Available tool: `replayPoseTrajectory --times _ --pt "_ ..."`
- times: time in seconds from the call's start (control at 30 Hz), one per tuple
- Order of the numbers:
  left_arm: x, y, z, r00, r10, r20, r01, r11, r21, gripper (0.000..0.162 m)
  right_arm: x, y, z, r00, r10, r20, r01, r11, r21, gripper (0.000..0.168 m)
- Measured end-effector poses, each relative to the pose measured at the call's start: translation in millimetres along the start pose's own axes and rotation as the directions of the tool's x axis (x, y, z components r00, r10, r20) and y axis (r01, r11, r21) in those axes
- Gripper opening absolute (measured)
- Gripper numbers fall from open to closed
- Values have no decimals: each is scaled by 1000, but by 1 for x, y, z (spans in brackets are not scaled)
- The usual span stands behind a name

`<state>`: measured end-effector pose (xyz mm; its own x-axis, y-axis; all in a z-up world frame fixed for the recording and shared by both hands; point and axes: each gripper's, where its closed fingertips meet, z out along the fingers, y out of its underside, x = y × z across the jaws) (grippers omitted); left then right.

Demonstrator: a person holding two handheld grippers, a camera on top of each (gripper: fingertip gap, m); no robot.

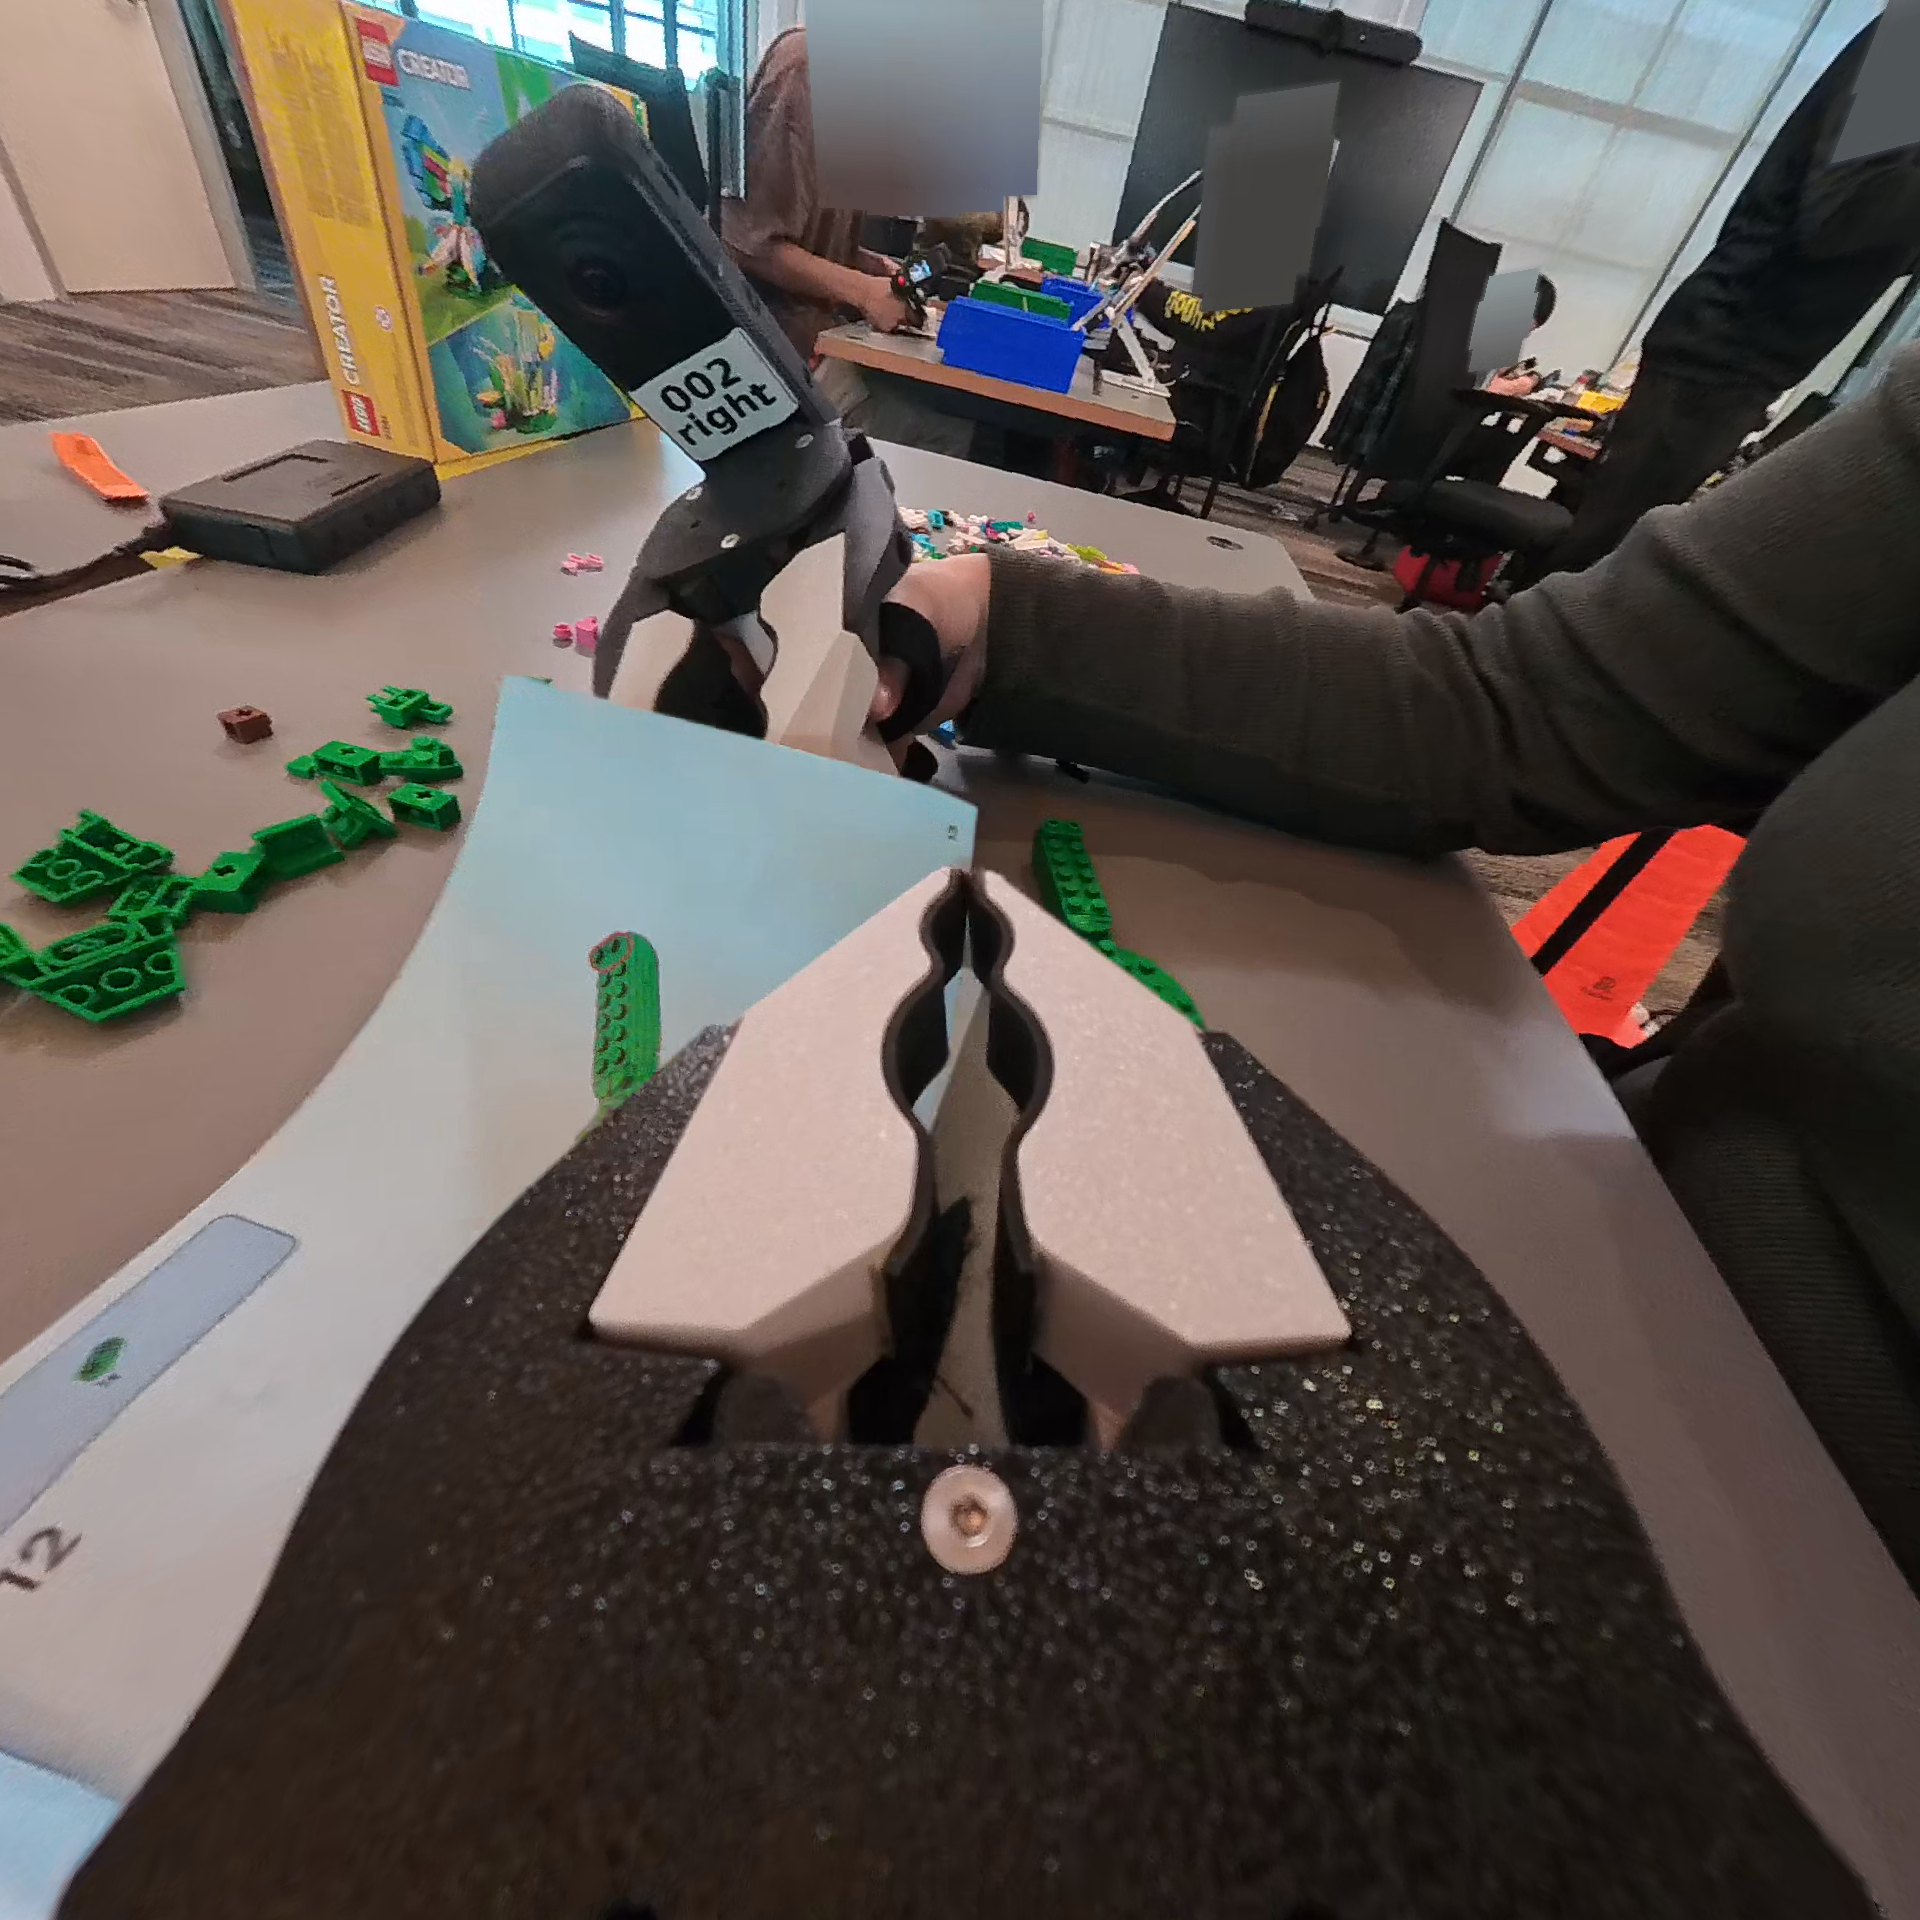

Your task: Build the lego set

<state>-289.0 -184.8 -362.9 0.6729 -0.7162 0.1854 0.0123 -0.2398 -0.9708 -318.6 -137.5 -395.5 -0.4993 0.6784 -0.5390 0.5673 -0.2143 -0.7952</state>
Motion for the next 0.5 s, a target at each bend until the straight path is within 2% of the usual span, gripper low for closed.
replayPoseTrajectory --times 0.3,0.5 --pt "7 -6 -1 987 -130 -91 135 990 49 0 -2 0 0 1000 -3 10 3 1000 -1 35" --pt "6 -21 -9 968 -199 -156 223 961 161 0 -2 0 0 1000 0 13 0 1000 1 35"
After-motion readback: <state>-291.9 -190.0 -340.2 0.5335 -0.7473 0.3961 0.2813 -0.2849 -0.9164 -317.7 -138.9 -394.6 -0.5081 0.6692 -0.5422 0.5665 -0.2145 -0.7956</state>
